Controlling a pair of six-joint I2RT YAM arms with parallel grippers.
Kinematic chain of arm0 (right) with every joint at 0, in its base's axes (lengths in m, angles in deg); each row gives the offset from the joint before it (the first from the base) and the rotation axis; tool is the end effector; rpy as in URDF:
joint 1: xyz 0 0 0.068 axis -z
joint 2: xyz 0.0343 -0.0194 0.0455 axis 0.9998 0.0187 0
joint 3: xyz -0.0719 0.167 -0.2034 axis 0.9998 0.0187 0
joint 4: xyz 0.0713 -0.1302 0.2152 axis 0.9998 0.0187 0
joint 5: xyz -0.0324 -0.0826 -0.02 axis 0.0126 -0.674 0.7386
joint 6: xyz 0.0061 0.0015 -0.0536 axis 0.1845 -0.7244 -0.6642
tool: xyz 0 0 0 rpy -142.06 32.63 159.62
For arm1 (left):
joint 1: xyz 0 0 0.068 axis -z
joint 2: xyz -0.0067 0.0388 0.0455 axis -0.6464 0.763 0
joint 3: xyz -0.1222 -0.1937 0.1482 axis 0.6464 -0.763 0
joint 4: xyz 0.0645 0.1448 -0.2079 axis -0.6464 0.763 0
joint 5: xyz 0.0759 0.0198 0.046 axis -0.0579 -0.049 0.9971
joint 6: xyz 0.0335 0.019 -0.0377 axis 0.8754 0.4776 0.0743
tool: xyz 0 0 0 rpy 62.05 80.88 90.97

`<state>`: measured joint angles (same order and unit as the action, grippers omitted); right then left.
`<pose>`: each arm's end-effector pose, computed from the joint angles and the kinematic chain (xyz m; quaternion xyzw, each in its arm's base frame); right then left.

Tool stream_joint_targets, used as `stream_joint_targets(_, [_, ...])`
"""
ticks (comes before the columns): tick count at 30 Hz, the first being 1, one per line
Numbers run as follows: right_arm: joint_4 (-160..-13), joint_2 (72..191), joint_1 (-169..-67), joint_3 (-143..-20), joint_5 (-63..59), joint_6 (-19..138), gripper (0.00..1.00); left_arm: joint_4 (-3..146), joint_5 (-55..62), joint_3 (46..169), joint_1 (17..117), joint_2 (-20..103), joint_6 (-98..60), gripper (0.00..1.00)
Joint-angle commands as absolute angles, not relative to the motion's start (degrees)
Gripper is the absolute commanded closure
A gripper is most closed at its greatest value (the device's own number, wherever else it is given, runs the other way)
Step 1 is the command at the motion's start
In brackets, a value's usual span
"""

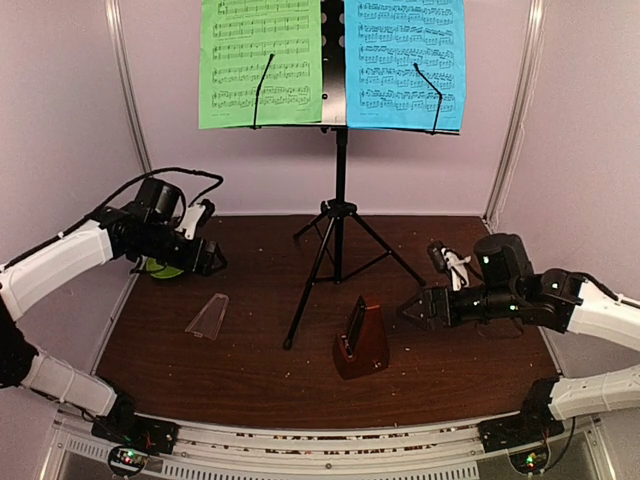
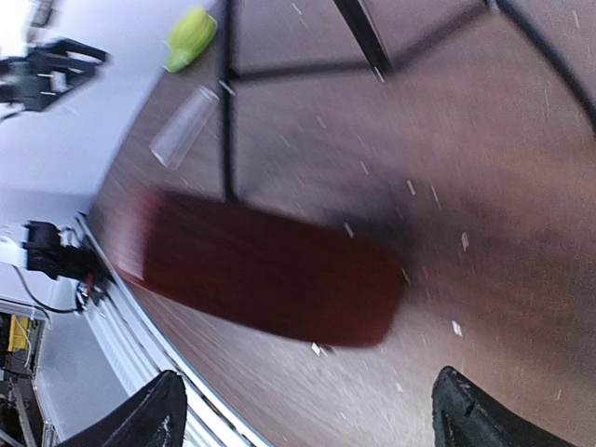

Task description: Set up the instrument practice props

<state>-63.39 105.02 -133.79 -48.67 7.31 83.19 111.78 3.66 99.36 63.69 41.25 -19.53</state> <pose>0.1395 0.1538 0.2760 -0.1778 0.8630 0.3823 0.2783 0.2519 -0.1145 0.2976 0.1143 0.9287 -0.1684 0.3100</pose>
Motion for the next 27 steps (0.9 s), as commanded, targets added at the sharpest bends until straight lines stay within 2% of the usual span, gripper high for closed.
stream_joint_targets(1, [-63.5,104.1,-133.6,-41.7,8.3,86.7,0.11,99.3,-4.4,93.2,69.5,35.9,-13.8,0.27])
stream_joint_targets(5, [-68.8,105.0,-133.9,-37.3,8.8,89.6,0.18,91.7,-5.8,89.1,76.1,32.9,-13.3,0.29])
stream_joint_targets(11, [-74.9,110.8,-134.7,-36.5,9.2,90.7,0.26,91.1,-2.4,92.4,81.6,40.8,-15.5,0.38])
stream_joint_targets(15, [-78.4,115.2,-135.5,-36.6,9.5,90.7,0.32,90.7,-1.5,93.8,82.5,43.6,-16.5,0.41])
stream_joint_targets(20, [-81.9,119.6,-135.6,-37.3,7.5,90.7,0.44,90.9,-1.6,95.4,82.5,46.4,-15.6,0.41])
stream_joint_targets(27, [-84.7,126.5,-135.5,-40.7,6.9,90.9,0.51,91.1,-3.1,97.0,83.0,49.4,-13.5,0.42])
